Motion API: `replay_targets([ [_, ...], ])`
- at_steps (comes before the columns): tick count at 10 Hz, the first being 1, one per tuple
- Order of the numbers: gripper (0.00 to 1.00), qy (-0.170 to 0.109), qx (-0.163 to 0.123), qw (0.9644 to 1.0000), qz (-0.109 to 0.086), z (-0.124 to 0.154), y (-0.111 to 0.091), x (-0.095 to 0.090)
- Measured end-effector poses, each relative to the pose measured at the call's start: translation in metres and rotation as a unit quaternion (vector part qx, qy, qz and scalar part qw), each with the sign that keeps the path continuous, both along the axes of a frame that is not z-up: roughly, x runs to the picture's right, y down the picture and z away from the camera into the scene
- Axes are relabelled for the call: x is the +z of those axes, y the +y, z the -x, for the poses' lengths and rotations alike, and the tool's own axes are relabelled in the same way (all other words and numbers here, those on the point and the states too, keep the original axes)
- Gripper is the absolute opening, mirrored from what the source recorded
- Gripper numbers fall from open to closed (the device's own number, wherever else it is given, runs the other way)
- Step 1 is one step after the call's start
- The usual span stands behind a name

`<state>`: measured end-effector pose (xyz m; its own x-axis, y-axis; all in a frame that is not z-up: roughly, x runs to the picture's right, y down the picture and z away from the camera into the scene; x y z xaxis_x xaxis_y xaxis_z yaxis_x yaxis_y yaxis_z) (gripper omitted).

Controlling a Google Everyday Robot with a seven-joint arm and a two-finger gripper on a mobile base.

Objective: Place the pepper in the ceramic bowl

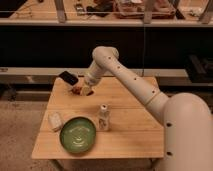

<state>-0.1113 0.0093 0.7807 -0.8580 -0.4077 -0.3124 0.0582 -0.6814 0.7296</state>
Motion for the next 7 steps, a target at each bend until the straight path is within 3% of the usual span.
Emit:
replay_targets([
  [5, 0.0, -0.001, -0.001, 1.0, 0.004, -0.001, 0.004, -0.004],
  [7, 0.0, -0.016, -0.012, 0.9998, 0.003, 0.011, 0.013, -0.011],
])
